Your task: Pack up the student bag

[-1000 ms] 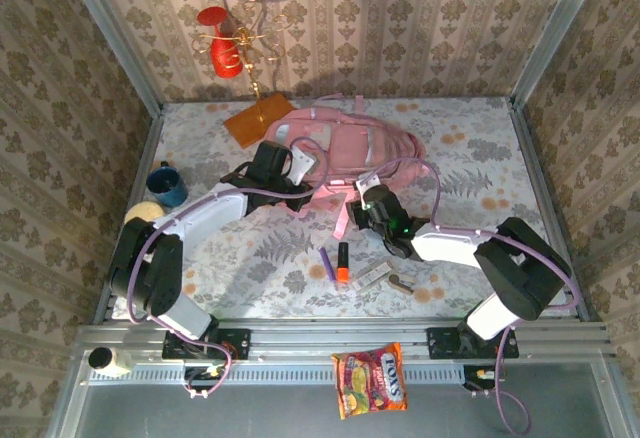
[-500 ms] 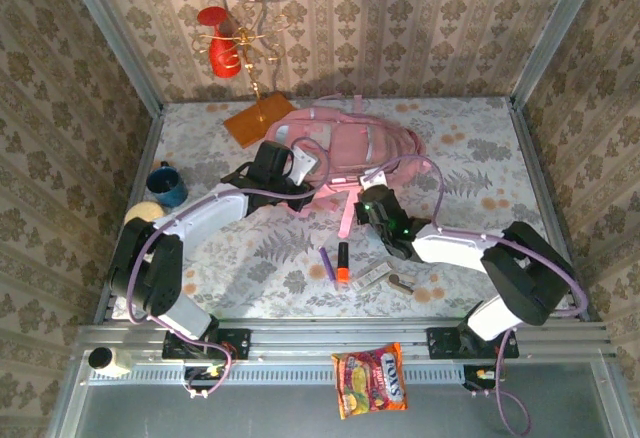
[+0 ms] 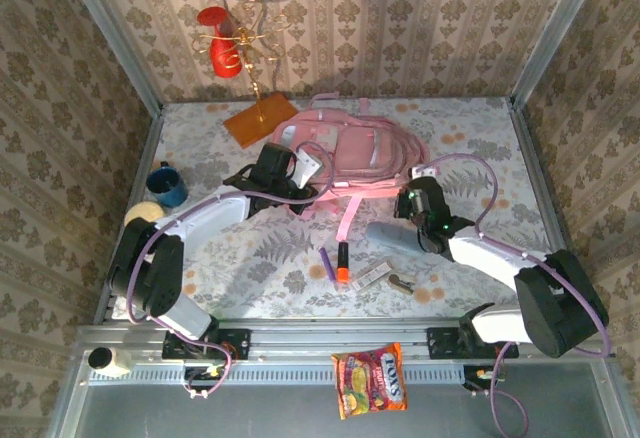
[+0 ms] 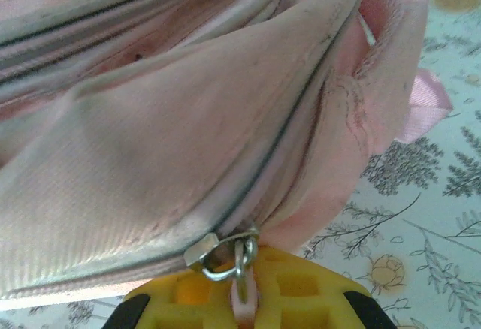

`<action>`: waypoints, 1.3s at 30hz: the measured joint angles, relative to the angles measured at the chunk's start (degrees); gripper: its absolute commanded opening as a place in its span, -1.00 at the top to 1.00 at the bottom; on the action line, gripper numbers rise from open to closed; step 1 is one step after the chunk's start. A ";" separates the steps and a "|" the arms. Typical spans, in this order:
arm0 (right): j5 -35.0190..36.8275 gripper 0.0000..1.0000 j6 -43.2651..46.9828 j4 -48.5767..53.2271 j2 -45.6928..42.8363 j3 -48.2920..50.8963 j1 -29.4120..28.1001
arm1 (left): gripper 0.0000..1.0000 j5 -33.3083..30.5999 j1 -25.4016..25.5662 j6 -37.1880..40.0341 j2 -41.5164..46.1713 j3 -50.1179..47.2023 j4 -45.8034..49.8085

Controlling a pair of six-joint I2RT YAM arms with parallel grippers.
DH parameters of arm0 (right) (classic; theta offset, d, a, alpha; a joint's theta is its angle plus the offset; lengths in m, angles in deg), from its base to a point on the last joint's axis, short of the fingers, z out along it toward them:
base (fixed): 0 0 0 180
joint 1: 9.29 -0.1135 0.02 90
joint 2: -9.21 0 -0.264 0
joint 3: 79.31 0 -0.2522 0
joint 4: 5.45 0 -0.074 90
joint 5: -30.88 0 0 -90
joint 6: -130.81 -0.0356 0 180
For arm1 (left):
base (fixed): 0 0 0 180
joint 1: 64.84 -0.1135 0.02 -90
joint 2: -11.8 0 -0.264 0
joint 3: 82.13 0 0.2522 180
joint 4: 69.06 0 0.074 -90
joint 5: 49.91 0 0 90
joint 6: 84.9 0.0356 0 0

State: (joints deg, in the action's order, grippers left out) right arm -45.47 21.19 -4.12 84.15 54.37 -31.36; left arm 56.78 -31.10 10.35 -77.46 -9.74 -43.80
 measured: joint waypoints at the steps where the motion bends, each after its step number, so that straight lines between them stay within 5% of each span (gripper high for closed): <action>1: -2.58 1.00 0.33 0.13 -0.37 0.09 0.83 | 0.90 -0.17 -0.09 0.24 0.00 -0.28 -0.22; 4: -9.77 1.00 1.07 0.31 -2.27 0.83 1.53 | 0.26 -1.16 -0.72 1.29 0.00 -0.83 -0.15; 10: -18.14 1.00 1.84 1.09 -5.31 0.96 -2.27 | -0.55 -5.57 1.38 5.01 1.70 -3.48 -2.05; 18: -21.92 1.00 1.75 1.16 -6.21 0.96 -4.57 | -0.67 -12.24 12.39 14.73 5.66 -4.37 -7.69; 21: -22.95 1.00 1.51 1.16 -6.21 0.96 -5.68 | -0.62 -14.84 14.75 19.10 1.29 -0.50 -8.83; 24: -23.58 1.00 0.90 1.16 -6.21 0.96 -6.34 | -0.37 -16.81 15.54 22.03 -3.32 2.91 -9.64; 27: -23.74 1.00 -0.02 1.29 -6.21 0.96 -6.54 | 0.27 -17.18 15.69 24.09 -6.32 4.83 -9.90; 29: -22.82 1.00 -0.37 2.08 -6.23 0.94 -6.54 | 0.98 -16.59 15.80 25.51 -6.73 5.11 -10.16; 39: -9.57 1.00 -2.78 11.56 -9.90 -0.70 -4.42 | 1.00 -7.63 12.66 31.01 -1.14 -3.63 -16.33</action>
State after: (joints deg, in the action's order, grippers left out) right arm -55.04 18.41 7.45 74.25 53.67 -35.77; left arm 49.15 -18.45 41.37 -78.59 -13.37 -60.12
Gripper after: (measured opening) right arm 0.082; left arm 0.088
